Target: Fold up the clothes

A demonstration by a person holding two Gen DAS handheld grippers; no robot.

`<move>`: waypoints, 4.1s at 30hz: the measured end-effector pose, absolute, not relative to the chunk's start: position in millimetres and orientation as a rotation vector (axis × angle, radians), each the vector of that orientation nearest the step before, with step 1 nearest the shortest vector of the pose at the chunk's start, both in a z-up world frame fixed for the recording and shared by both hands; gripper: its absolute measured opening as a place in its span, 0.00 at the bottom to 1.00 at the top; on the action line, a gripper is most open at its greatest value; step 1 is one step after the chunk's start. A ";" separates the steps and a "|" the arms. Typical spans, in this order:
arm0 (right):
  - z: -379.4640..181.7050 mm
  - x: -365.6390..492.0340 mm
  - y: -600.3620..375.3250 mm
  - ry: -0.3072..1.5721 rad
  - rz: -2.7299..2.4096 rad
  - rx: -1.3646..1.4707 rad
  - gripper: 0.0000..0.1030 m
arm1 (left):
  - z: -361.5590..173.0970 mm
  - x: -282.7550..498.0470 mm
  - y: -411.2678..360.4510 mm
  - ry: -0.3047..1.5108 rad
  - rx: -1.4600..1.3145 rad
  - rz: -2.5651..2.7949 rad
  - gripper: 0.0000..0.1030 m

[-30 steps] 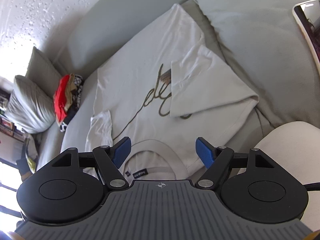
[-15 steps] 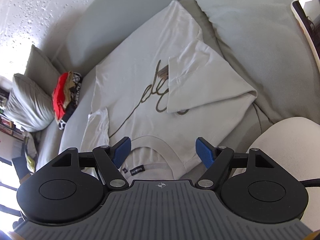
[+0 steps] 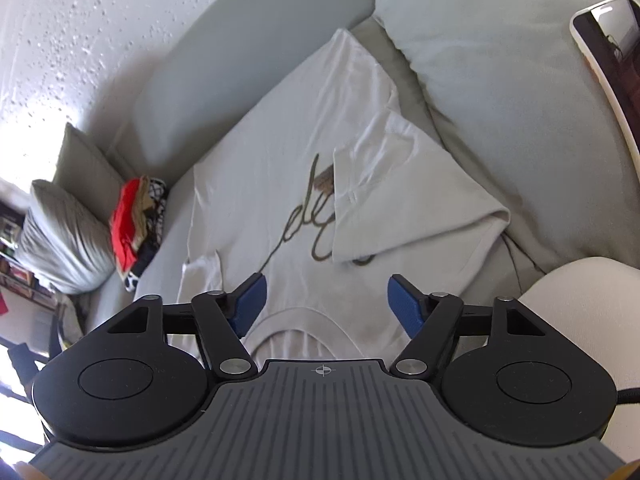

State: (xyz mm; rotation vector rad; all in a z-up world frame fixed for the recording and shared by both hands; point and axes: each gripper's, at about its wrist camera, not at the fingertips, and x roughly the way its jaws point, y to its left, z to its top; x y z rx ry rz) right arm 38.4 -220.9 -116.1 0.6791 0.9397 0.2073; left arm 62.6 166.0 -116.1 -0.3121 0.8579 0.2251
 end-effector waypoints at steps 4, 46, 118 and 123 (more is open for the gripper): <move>-115.3 39.1 -216.9 0.946 0.217 0.660 0.65 | -137.3 118.6 175.4 0.881 -0.422 0.161 0.10; -120.4 44.2 -192.5 0.943 0.249 0.395 0.09 | -115.8 39.9 64.8 0.930 -0.074 0.043 0.36; 58.2 9.2 -163.1 0.350 0.260 0.279 0.87 | 55.2 13.5 106.2 0.482 -0.141 0.106 0.44; 75.1 40.6 -156.8 0.308 0.208 0.251 0.88 | 71.3 36.8 129.6 0.446 -0.127 0.148 0.47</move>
